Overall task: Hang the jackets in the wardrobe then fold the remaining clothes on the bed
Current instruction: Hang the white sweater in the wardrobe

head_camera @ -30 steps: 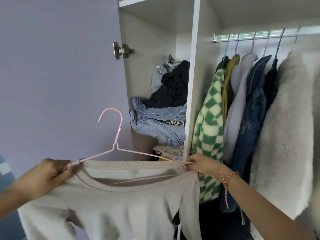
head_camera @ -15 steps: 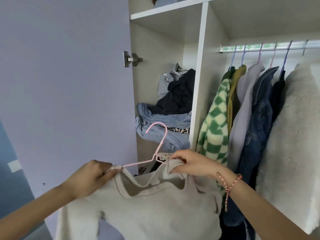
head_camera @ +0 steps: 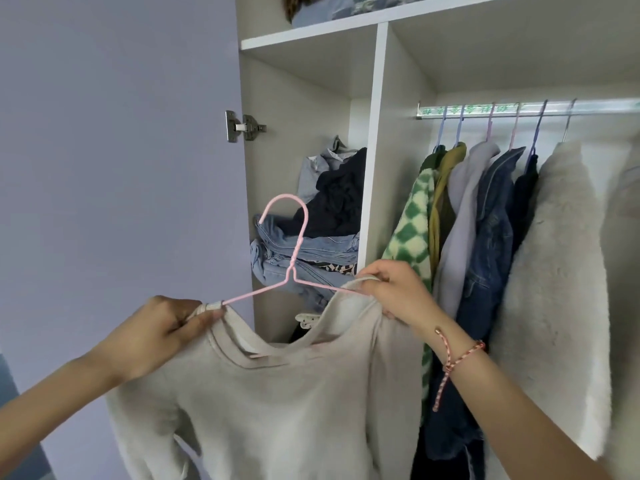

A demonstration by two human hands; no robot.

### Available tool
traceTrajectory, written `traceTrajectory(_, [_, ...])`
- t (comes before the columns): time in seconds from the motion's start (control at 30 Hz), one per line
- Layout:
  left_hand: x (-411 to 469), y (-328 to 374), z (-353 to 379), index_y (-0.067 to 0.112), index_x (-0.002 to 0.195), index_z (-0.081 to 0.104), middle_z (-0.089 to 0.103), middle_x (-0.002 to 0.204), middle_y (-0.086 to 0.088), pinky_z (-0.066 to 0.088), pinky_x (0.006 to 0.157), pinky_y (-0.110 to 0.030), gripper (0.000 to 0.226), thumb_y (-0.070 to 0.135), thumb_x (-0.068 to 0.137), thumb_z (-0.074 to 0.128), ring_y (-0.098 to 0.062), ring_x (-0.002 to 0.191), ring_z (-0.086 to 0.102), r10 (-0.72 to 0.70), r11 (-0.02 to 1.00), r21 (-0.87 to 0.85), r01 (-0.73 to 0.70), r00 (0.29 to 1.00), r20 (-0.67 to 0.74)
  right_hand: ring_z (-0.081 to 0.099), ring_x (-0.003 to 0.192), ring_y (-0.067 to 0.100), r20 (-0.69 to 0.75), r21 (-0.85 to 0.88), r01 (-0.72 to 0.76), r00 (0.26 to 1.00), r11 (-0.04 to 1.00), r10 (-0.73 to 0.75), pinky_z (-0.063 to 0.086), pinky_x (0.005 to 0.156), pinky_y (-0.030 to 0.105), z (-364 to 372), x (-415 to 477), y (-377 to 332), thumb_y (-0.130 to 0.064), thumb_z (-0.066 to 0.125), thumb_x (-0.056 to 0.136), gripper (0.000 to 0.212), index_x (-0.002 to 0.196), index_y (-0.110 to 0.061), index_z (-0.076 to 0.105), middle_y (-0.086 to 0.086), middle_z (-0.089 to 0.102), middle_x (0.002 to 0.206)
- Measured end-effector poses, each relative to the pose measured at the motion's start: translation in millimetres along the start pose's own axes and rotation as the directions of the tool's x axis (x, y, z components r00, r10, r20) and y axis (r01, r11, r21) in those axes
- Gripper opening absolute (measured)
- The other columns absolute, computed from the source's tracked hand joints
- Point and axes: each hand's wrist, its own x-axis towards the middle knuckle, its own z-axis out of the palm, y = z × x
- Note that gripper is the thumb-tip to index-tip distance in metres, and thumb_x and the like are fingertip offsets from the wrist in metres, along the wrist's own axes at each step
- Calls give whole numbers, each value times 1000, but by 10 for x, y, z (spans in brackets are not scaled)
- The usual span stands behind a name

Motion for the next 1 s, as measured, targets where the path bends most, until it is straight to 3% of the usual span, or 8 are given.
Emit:
traceTrajectory(0.07, [-4, 57, 6, 13, 62, 34, 24, 47, 5, 28, 45, -29, 57, 64, 85, 40, -7, 46, 21, 11, 1000, -25, -11, 1000, -3, 55, 58, 8, 207, 52, -13, 978, 999, 2, 45, 51, 18, -94, -51, -83, -18, 70, 82, 21, 96, -1, 67, 4, 59, 72])
traceTrajectory(0.17, [-14, 93, -25, 15, 61, 32, 23, 46, 4, 24, 43, -24, 59, 71, 75, 37, -7, 45, 20, 3, 1000, -16, -4, 998, -67, 60, 56, 9, 536, -33, -39, 842, 999, 51, 47, 53, 19, -267, -102, -141, -21, 65, 87, 26, 107, -4, 66, -1, 63, 71])
traceTrajectory(0.23, [-30, 91, -29, 14, 60, 31, 22, 47, 5, 22, 42, -19, 61, 73, 75, 37, -7, 45, 19, -3, 999, -35, 0, 997, -82, 57, 60, 9, 403, -321, 165, 915, 933, -23, 44, 57, 22, -335, -20, -110, -34, 65, 86, 14, 85, -22, 72, -9, 63, 65])
traceTrajectory(0.3, [-37, 71, -7, 13, 61, 31, 22, 48, 5, 23, 43, -20, 63, 73, 75, 38, -7, 46, 20, -21, 998, -54, 17, 997, -81, 47, 60, 2, 278, -558, 266, 952, 786, -124, 35, 58, 21, -323, 66, -68, -47, 64, 82, 28, 59, -33, 57, -13, 53, 60])
traceTrajectory(0.43, [-23, 101, 12, 14, 59, 28, 22, 50, 4, 25, 44, -24, 61, 70, 80, 42, -9, 47, 21, -51, 996, -82, 44, 996, -78, 29, 56, 2, 390, -244, 296, 902, 924, -186, 26, 57, 22, -63, 41, 10, -32, 53, 94, 37, 64, -17, 38, -5, 33, 62])
traceTrajectory(0.63, [-35, -27, -72, 12, 64, 34, 28, 52, 7, 26, 47, -22, 67, 78, 72, 40, -7, 49, 27, -93, 990, -103, 94, 996, 15, 57, 68, -1, 170, 112, 214, 958, 970, -231, 43, 68, 14, -56, -61, 10, -9, 59, 89, 21, 72, -14, 70, -5, 67, 68])
traceTrajectory(0.83, [-144, -183, -137, 18, 73, 57, 58, 71, 2, 40, 61, -18, 61, 77, 73, 40, -7, 63, 53, -94, 963, -256, 80, 995, -41, 54, 61, -5, 68, 135, 166, 982, 977, -176, 40, 63, 10, -142, -135, 83, -10, 61, 87, 18, 73, -7, 71, -7, 64, 62])
traceTrajectory(1.0, [-110, -106, -30, 21, 75, 53, 54, 66, 3, 39, 59, -20, 63, 80, 76, 31, -4, 59, 47, -24, 980, -199, 16, 999, -37, 56, 62, -10, 118, 111, 169, 976, 979, -182, 41, 64, 5, -69, -216, 109, -5, 58, 89, 16, 80, -2, 71, -10, 66, 65])
